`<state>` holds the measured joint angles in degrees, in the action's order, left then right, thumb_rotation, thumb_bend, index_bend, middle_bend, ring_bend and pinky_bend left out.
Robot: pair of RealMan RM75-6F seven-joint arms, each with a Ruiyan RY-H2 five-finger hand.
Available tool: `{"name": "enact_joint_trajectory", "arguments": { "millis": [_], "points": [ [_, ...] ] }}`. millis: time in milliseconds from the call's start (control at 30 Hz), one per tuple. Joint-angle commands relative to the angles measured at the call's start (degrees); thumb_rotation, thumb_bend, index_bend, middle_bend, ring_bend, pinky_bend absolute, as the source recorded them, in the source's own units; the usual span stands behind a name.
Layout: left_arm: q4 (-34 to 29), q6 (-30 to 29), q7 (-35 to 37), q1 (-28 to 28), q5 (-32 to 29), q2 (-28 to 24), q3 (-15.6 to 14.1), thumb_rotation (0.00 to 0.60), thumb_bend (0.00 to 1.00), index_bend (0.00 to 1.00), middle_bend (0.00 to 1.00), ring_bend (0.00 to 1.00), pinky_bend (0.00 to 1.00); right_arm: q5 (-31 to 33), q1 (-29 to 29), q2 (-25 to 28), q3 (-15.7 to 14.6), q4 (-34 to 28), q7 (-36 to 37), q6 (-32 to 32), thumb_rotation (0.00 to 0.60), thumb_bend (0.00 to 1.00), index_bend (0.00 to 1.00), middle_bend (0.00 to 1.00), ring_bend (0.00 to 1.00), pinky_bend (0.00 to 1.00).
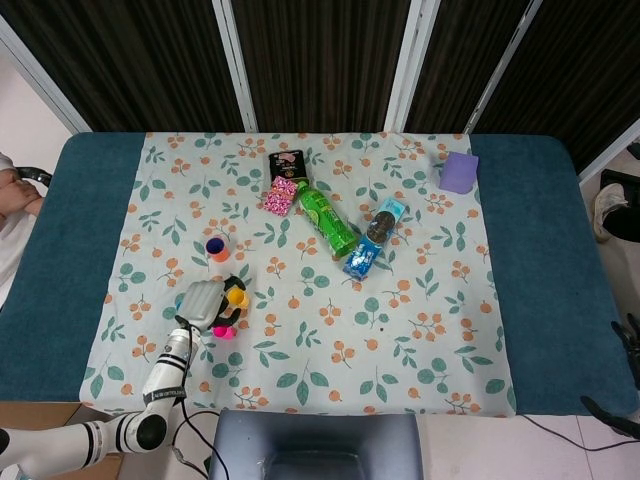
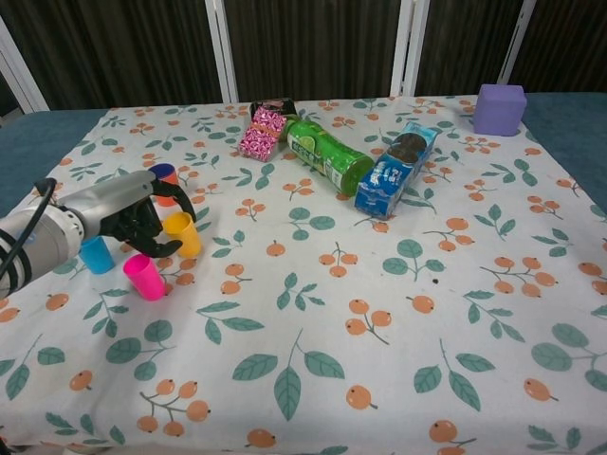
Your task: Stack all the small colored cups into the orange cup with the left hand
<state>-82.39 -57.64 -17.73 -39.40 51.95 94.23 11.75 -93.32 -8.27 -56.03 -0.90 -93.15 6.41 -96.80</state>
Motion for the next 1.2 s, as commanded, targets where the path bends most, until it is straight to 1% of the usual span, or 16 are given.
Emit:
{"name": "enact_joint_trajectory", "arguments": {
  "millis": [33, 200, 300, 400, 500, 600, 733, 1000, 1200],
  "points": [
    [1.4, 0.34, 1.01, -0.03, 0.15, 0.73, 0.35, 0.6, 0.36, 0.44, 1.0, 1.0, 1.0, 0.04, -0.02, -0.01, 0.03, 0.01, 0.02, -0.05, 0.6, 0.19, 0.0, 0.0, 0.0, 0.0],
    [2.54, 0.01, 2.38, 0.07, 0.94, 1.16, 1.0, 0.6, 0.36, 0.52, 1.0, 1.0, 1.0, 0.15, 0.03, 0.0, 0.08, -0.02, 0.0, 0.03, 0.6, 0.19, 0.0, 0.0, 0.0, 0.0],
    [2.02, -0.44, 3.04, 0.06, 1.57, 0.68, 1.74, 0.6, 0.36, 0.54, 1.0, 1.0, 1.0, 0.28, 0.07, 0.01, 0.12, -0.05, 0.03, 0.13, 0.6, 0.19, 0.0, 0.0, 0.0, 0.0],
    [0.67, -1.78, 3.58, -0.4, 1.99, -0.53, 4.07, 0.6, 0.36, 0.55, 1.0, 1.0, 1.0, 0.4, 0.03, 0.05, 0.17, -0.07, 0.09, 0.07, 0.6, 0.19, 0.0, 0.0, 0.0, 0.0],
    [1.2, -3.54, 2.2, -1.6, 1.76, -1.19, 6.65, 0.6, 0.36, 0.55, 1.0, 1.0, 1.0, 0.56, 0.05, 0.14, 0.21, -0.13, 0.26, 0.15, 0.6, 0.19, 0.0, 0.0, 0.0, 0.0],
    [4.7, -4.5, 0.42, -3.37, -0.73, -0.59, 9.76, 0.6, 0.36, 0.55, 1.0, 1.0, 1.0, 0.77, 0.05, 0.26, 0.34, -0.15, 0.63, 0.09, 0.6, 0.19, 0.0, 0.0, 0.0, 0.0],
    [9.13, -3.89, 0.01, -4.76, -3.39, 0.59, 11.63, 0.6, 0.36, 0.55, 1.0, 1.0, 1.0, 0.99, 0.04, 0.32, 0.48, -0.14, 0.64, 0.04, 0.6, 0.19, 0.0, 0.0, 0.0, 0.0],
    [16.16, -1.78, 0.21, -5.64, -4.47, 2.99, 10.71, 0.6, 0.36, 0.55, 1.0, 1.0, 1.0, 1.01, -0.07, 0.31, 0.52, -0.16, 0.75, -0.16, 0.6, 0.19, 0.0, 0.0, 0.0, 0.0],
    [17.69, -0.79, 1.05, -5.57, -4.47, 3.87, 10.2, 0.6, 0.36, 0.55, 1.0, 1.0, 1.0, 1.13, -0.11, 0.26, 0.6, -0.09, 0.77, -0.23, 0.6, 0.19, 0.0, 0.0, 0.0, 0.0]
  ]
}}
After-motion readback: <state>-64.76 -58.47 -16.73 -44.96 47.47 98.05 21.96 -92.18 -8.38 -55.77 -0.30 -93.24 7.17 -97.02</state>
